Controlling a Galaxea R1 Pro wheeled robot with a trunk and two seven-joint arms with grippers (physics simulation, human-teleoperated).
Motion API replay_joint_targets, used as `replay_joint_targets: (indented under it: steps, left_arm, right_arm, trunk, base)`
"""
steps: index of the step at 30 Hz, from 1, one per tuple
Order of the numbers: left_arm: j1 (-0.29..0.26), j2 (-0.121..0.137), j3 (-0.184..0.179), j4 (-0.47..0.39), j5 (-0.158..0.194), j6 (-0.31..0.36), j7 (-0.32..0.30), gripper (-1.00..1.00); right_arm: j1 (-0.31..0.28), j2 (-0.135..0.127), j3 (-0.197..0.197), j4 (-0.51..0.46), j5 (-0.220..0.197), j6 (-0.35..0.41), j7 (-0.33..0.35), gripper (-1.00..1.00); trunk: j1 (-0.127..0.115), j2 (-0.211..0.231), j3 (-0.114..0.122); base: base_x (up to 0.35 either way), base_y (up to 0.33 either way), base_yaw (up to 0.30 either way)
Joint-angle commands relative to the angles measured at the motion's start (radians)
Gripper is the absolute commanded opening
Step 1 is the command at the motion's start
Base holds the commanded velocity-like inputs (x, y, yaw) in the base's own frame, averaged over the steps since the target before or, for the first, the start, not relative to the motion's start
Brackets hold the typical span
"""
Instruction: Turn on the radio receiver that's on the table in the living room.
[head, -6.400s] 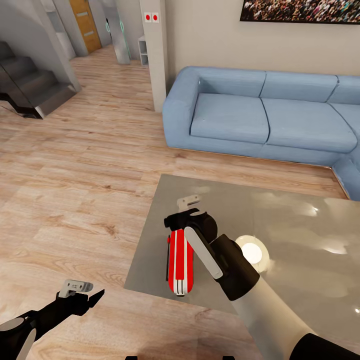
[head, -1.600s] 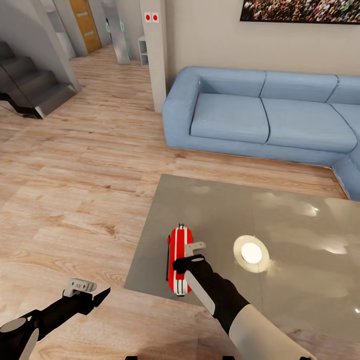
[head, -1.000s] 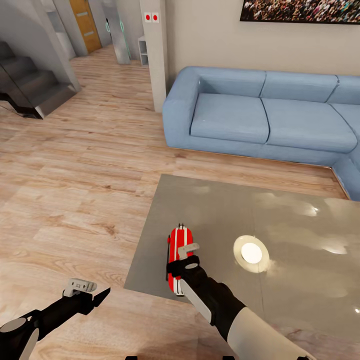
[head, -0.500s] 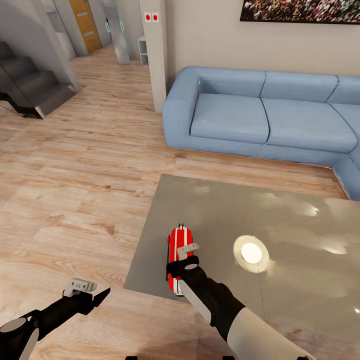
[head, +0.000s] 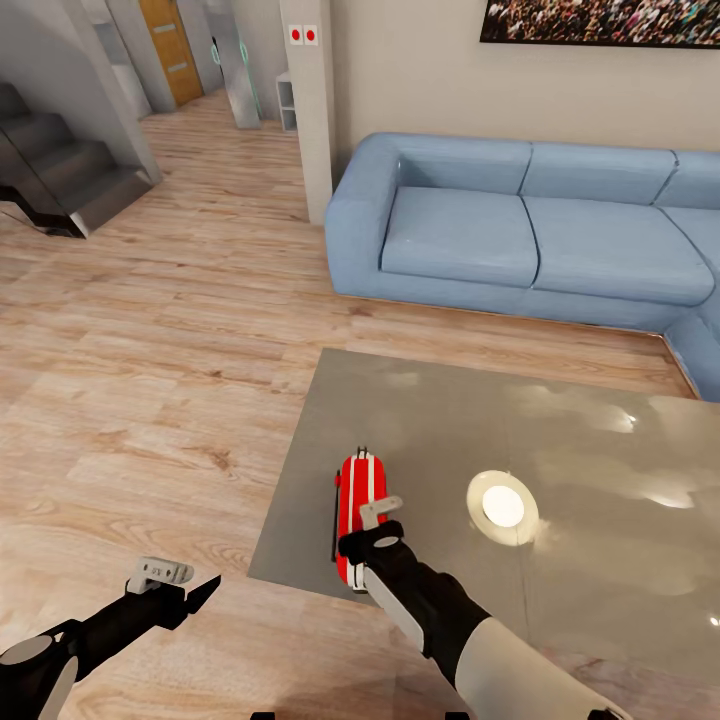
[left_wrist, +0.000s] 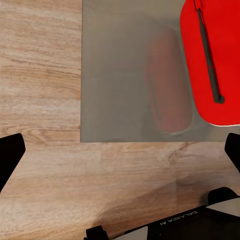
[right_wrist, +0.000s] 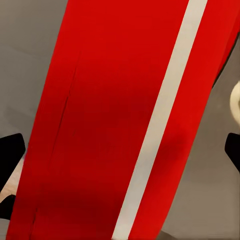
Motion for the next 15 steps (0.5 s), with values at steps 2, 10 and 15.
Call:
replay_joint_targets:
  steps: [2,10,15]
  left_arm:
    - [0.0,0.0,0.0,0.0,0.0,0.0,0.0,1.0]
    - [0.0,0.0,0.0,0.0,0.0,0.0,0.0,1.0]
    - [0.0,0.0,0.0,0.0,0.0,0.0,0.0,1.0]
  right_arm:
    - [0.0,0.0,0.0,0.007,0.0,-0.007,0.002,1.0]
    - [0.0,0.0,0.0,0.013,0.0,-0.017,0.003,1.0]
    - [0.0,0.0,0.0,0.014,0.0,-0.018,0.005,1.0]
  trunk:
    - [0.0,0.0,0.0]
    - [0.0,0.0,0.0]
    - [0.0,0.0,0.0]
  base:
    - [0.0,0.0,0.0]
    - [0.0,0.0,0.0]
    - [0.0,0.0,0.0]
